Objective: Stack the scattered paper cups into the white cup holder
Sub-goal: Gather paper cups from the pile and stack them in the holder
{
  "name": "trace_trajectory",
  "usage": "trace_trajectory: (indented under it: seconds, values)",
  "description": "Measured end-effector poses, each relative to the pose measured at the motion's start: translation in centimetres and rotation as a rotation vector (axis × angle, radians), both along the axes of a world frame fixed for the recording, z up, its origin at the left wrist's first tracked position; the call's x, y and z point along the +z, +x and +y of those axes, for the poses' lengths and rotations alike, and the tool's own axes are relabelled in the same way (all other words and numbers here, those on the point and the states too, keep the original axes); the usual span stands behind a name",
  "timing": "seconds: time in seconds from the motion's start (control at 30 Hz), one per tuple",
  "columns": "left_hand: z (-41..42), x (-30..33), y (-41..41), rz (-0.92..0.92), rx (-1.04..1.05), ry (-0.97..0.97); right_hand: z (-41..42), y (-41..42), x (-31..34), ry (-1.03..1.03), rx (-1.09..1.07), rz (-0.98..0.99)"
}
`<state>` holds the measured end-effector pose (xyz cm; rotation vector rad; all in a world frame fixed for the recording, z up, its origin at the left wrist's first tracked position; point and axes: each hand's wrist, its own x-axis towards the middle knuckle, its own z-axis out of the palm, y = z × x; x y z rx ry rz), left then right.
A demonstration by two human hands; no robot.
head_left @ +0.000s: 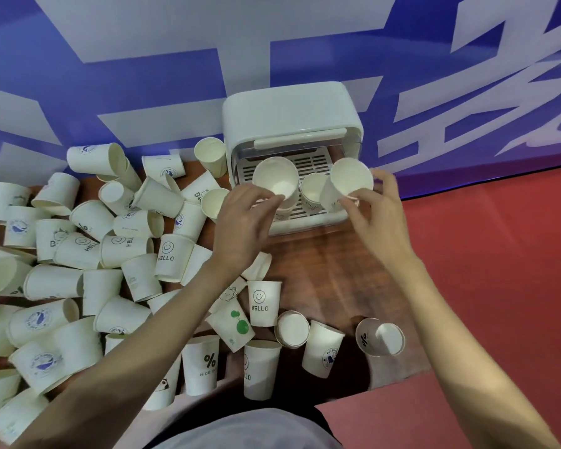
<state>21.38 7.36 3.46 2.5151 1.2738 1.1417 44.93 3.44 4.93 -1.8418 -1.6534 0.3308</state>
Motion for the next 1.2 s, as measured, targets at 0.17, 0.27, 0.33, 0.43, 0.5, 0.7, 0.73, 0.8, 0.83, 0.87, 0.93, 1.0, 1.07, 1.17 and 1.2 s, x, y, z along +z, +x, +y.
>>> trace_trajectory:
  seconds: [0.17, 0.27, 0.33, 0.43, 0.5, 0.7, 0.73, 0.8, 0.83, 0.87, 0.93, 1.0, 1.07, 1.17, 1.2]
  values:
    - [2.1, -1.3, 0.8, 0.121, -0.033, -0.016, 2.9, -0.9, -2.7, 0.082, -0.022, -0.006]
    - [2.9, -2.0, 1.1, 0.143, -0.037, -0.036, 4.0, -1.2, -4.4, 0.062, -0.013, -0.043]
    - [3.3, -2.5, 1.2, 0.172, -0.044, -0.064, 4.5, -1.3, -5.4, 0.032, -0.009, -0.052]
    - [3.7, -3.3, 1.2, 0.247, -0.056, -0.116, 5.1, -1.4, -6.7, -0.037, -0.012, -0.075]
    - [3.9, -3.6, 1.3, 0.287, -0.055, -0.152, 5.4, -1.3, -7.4, -0.077, -0.008, -0.090]
    - [4.3, -4.6, 1.6, 0.464, -0.084, -0.331, 5.9, -1.4, -8.3, -0.143, 0.026, -0.118]
    - [4.2, -4.7, 1.7, 0.487, -0.095, -0.343, 5.9, -1.4, -8.3, -0.171, 0.037, -0.121]
    - [4.0, -4.9, 1.8, 0.488, -0.094, -0.330, 5.7, -1.4, -8.1, -0.215, 0.061, -0.124]
    - [3.7, -4.9, 1.7, 0.466, -0.081, -0.314, 5.6, -1.4, -8.0, -0.224, 0.071, -0.122]
    - [3.4, -4.8, 1.7, 0.436, -0.066, -0.296, 5.3, -1.4, -7.7, -0.222, 0.077, -0.122]
    - [2.4, -4.6, 1.6, 0.364, -0.040, -0.264, 4.6, -1.3, -6.9, -0.206, 0.073, -0.117]
    - [0.8, -4.4, 1.6, 0.305, -0.038, -0.262, 3.3, -1.2, -6.0, -0.205, 0.061, -0.079]
    - [-1.1, -4.5, 1.5, 0.268, -0.075, -0.285, 1.5, -0.9, -5.4, -0.239, 0.051, -0.034]
    - [-4.2, -4.7, 1.2, 0.249, -0.179, -0.354, -2.1, -0.5, -5.3, -0.305, 0.035, -0.035]
    - [-5.2, -4.8, 1.1, 0.258, -0.221, -0.379, -3.5, -0.4, -5.3, -0.333, 0.031, -0.042]
